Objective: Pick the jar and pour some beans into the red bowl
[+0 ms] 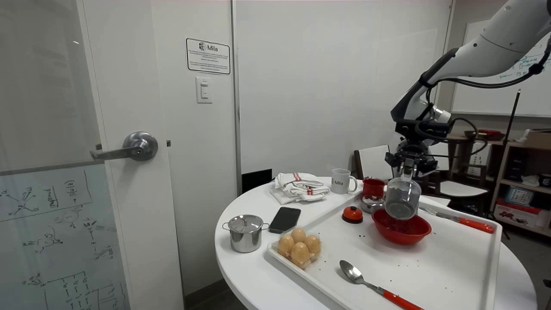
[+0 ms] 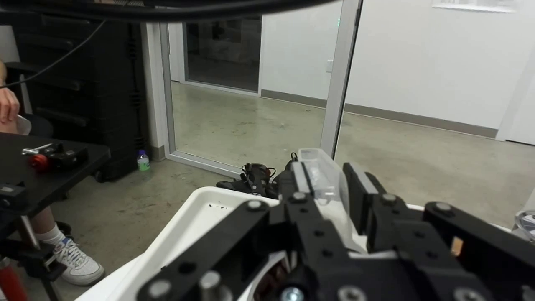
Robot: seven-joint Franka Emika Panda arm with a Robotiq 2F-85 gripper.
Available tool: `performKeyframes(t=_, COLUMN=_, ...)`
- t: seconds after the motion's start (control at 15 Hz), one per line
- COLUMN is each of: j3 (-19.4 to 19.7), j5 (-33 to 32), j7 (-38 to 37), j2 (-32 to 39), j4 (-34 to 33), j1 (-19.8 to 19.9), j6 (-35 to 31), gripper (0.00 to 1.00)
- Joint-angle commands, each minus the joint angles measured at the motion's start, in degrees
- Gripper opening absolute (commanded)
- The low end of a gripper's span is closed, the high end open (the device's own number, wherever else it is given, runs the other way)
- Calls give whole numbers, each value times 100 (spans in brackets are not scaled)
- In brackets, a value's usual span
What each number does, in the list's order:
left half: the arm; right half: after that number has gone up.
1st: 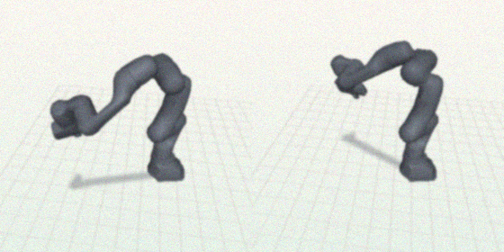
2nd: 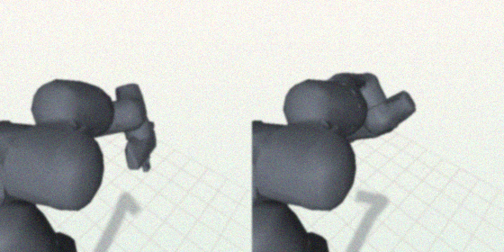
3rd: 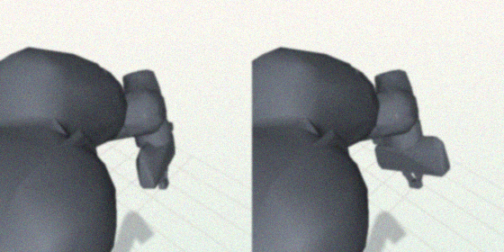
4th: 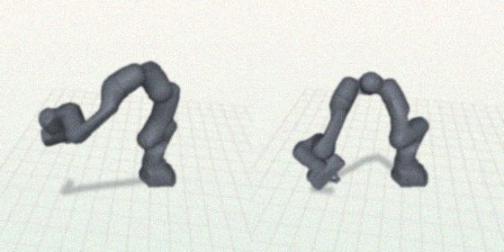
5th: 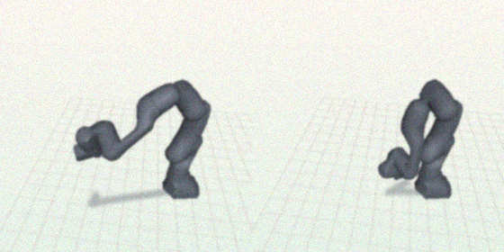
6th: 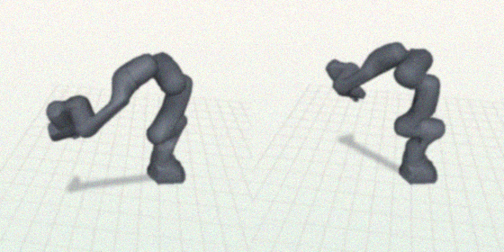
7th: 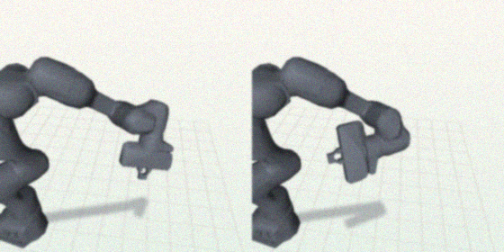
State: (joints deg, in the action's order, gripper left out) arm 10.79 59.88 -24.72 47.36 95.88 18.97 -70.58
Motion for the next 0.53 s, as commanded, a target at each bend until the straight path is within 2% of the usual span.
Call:
performKeyframes(t=0.0, j3=210, j5=-23, j7=-103, j2=-61, j4=-94, j1=-221, j6=-162, gripper=9)
performKeyframes(t=0.47, j3=475, j5=-976, j7=-407, j2=-842, j4=326, j1=-995, j6=-1341, gripper=9)
